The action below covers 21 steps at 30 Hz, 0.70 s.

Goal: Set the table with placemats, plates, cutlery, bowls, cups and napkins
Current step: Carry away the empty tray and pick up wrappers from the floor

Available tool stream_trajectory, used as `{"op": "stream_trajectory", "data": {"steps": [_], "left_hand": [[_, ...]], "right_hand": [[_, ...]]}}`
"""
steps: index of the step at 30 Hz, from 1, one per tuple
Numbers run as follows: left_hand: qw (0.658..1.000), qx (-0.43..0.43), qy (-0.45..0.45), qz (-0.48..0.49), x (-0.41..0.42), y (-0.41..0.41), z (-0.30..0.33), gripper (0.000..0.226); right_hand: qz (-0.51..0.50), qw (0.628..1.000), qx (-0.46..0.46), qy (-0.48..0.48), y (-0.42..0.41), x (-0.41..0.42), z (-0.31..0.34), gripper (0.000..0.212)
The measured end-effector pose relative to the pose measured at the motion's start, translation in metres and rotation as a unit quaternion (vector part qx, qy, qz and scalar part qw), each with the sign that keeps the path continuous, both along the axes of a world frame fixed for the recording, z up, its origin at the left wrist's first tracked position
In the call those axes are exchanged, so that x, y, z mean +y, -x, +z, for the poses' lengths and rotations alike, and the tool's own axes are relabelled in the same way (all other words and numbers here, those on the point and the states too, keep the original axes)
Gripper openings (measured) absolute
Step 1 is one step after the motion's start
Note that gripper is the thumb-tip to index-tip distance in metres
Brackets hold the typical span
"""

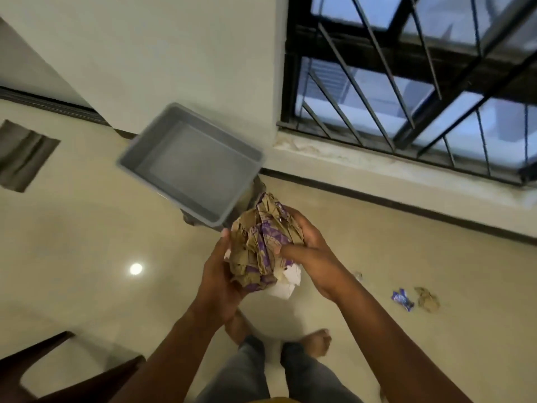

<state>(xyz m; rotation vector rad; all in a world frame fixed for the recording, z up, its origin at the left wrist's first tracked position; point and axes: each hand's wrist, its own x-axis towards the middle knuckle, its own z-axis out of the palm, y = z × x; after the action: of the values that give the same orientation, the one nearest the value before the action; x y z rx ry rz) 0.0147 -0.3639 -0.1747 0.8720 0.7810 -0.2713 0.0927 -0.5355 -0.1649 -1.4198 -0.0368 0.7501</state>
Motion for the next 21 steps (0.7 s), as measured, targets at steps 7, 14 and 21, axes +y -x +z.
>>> {"op": "stream_trajectory", "data": {"steps": [7, 14, 21], "left_hand": [[0.997, -0.023, 0.045, 0.066, 0.106, 0.015, 0.024, 0.055], [0.991, -0.054, 0.039, 0.118, 0.19, 0.024, 0.026, 0.05], [0.979, -0.057, 0.006, 0.195, 0.283, 0.01, 0.027, 0.051]], "right_hand": [[0.014, 0.999, 0.029, -0.008, 0.008, 0.133, 0.018, 0.049], [0.054, 0.995, 0.074, -0.029, 0.0, 0.235, 0.023, 0.054], [0.111, 0.984, 0.127, -0.061, -0.031, 0.342, 0.019, 0.05]]}}
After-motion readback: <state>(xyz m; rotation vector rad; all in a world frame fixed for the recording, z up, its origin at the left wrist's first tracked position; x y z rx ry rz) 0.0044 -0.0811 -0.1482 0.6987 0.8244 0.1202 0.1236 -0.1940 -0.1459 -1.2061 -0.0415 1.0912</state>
